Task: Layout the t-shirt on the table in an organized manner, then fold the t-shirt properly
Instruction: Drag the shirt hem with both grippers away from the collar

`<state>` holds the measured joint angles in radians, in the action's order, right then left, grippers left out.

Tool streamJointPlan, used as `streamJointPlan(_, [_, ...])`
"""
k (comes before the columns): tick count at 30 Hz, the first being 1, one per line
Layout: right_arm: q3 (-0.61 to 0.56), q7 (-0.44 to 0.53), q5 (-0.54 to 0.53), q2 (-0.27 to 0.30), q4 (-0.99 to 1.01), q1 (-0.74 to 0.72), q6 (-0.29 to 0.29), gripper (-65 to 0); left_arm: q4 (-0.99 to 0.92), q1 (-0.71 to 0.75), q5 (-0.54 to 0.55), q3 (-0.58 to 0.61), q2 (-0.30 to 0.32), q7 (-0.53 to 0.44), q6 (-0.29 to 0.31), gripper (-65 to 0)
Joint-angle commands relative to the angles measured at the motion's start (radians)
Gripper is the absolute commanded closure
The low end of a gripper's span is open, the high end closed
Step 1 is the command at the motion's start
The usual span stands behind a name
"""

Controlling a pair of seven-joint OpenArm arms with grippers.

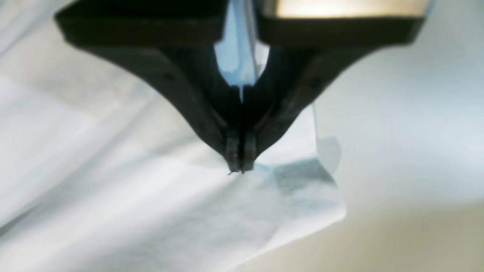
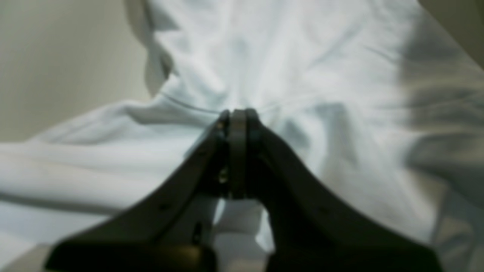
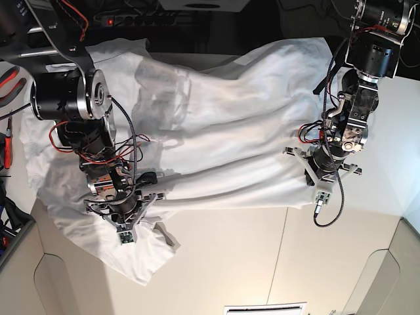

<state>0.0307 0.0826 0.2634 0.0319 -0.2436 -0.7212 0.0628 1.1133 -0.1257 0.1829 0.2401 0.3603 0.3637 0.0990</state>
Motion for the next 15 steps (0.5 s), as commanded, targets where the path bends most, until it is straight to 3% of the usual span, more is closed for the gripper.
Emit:
streamJointPlan(1, [0.003,-0.012,0.002,0.035,-0.007,-0.029,-0.045,0.0,-0.002,0.001,-0.015,-0.005,0.017,0.074,-0.029,0.0])
streamJointPlan(11, [0.073,-0.011,-0.002,0.119,-0.007,-0.03,-0.06,0.0,-0.002,0.049,-0.016,-0.005,0.017,0.081,-0.026,0.0])
streamJointPlan(15, [0.087,-0.003,-0.002,0.122,-0.007,-0.031,-0.059,0.0,0.001,0.042,-0.02,-0.005,0.017,0.023,-0.024,0.0])
